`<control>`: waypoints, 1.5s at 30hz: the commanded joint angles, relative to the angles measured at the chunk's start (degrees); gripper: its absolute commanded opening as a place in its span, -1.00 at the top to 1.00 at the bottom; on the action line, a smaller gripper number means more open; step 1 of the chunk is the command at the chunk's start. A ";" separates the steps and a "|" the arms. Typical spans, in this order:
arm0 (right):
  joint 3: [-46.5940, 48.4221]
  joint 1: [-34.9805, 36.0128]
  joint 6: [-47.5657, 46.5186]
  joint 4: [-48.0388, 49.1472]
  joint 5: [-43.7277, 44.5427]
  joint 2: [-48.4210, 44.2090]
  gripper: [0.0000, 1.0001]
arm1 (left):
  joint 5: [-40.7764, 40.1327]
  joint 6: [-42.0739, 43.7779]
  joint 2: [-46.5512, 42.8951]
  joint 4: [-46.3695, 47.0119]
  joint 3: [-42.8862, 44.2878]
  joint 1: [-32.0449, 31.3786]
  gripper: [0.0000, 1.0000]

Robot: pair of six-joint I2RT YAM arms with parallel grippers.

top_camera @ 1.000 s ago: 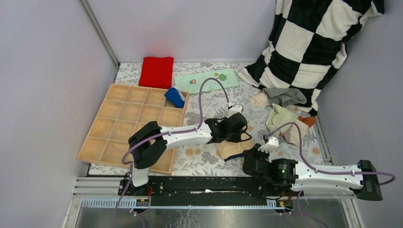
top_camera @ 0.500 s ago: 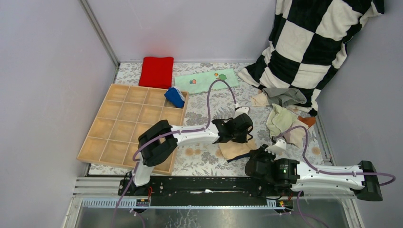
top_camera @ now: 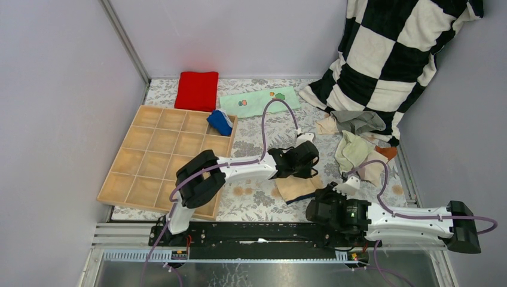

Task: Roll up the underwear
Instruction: Fold the underwear at the center of the board.

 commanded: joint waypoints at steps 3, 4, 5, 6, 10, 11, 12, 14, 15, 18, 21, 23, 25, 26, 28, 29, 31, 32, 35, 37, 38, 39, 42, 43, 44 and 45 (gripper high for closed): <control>-0.99 -8.08 -8.79 6.82 -3.75 0.91 1.00 | -3.47 1.13 0.91 2.87 0.77 2.30 1.00; -1.42 -10.42 -11.62 9.05 -5.47 0.64 1.00 | -3.26 1.13 0.99 3.00 0.89 2.40 1.00; -1.88 -12.56 -14.15 11.03 -7.01 0.24 1.00 | -3.15 1.13 1.17 3.11 1.01 2.49 1.00; -2.25 -14.36 -15.99 12.61 -8.07 -0.23 1.00 | -2.95 1.17 1.29 3.29 1.22 2.55 1.00; -1.89 -17.47 -19.37 14.11 -9.46 0.15 1.00 | -1.55 2.00 2.59 4.00 2.86 2.63 1.00; -1.70 -17.76 -19.82 14.16 -9.74 0.78 1.00 | -0.94 2.35 3.17 4.02 3.69 2.70 1.00; -1.65 -17.95 -20.03 14.44 -10.26 1.35 1.00 | -0.31 2.54 3.74 4.16 4.19 2.60 1.00; -1.84 -17.94 -19.74 14.93 -11.34 2.50 1.00 | 0.74 3.02 4.26 5.17 4.38 2.59 1.00; -2.02 -17.94 -19.37 15.23 -11.82 2.90 1.00 | 1.30 3.16 4.49 5.65 4.31 2.61 1.00; -2.64 -17.94 -18.03 15.33 -12.83 3.45 1.00 | 3.10 3.78 5.01 6.79 4.43 2.57 1.00; -3.04 -17.95 -16.86 14.24 -12.97 2.99 0.99 | 3.53 4.24 5.63 6.99 4.56 2.54 1.00; -2.97 -17.95 -15.15 12.31 -12.48 2.20 0.95 | 3.07 4.29 5.98 6.82 4.51 2.49 1.00; -2.84 -17.94 -13.14 9.87 -11.83 1.18 0.92 | 2.55 4.25 6.30 6.52 4.50 2.54 1.00; -2.98 -18.00 -12.45 9.02 -11.55 0.62 0.90 | 2.32 4.21 6.33 6.50 4.47 2.53 1.00; -3.28 -17.95 -11.91 9.00 -11.37 -0.34 0.74 | 1.91 4.28 6.54 6.53 4.52 2.54 1.00; -3.31 -17.94 -11.53 8.73 -11.18 -0.49 0.58 | 1.80 4.29 6.62 6.48 4.52 2.61 1.00; -3.13 -17.94 -11.01 8.34 -10.90 -0.29 0.35 | 1.75 4.44 6.69 6.46 4.79 2.62 0.93; -3.00 -17.98 -10.77 7.87 -10.82 -0.05 0.28 | 1.79 4.46 6.64 6.43 4.86 2.73 0.73; -1.66 -17.96 -10.62 6.11 -10.12 -0.01 0.15 | 2.18 4.76 5.35 6.84 4.70 3.40 0.37; -0.78 -17.94 -11.18 4.94 -9.17 -1.19 0.12 | 2.31 5.18 3.62 6.84 4.87 4.24 0.19; -0.34 -17.94 -11.88 4.55 -8.69 -2.00 0.10 | 2.49 5.39 2.69 6.83 4.87 4.80 0.16; 0.28 -17.95 -12.71 4.17 -8.21 -2.92 0.08 | 2.61 5.57 1.71 6.63 4.91 5.35 0.13; 1.98 -17.94 -16.69 4.12 -7.38 -5.39 0.01 | 2.89 6.07 -1.72 6.30 4.04 6.93 0.09; 2.54 -17.94 -18.26 4.16 -7.24 -5.78 -0.02 | 2.89 6.24 -3.14 6.29 3.37 7.33 0.08; 3.25 -17.94 -19.69 4.22 -7.23 -5.77 -0.05 | 2.78 6.49 -4.62 6.22 2.52 7.77 0.06; 3.99 -17.94 -21.11 4.15 -7.43 -5.43 -0.08 | 2.47 6.77 -6.16 6.17 1.33 8.04 0.05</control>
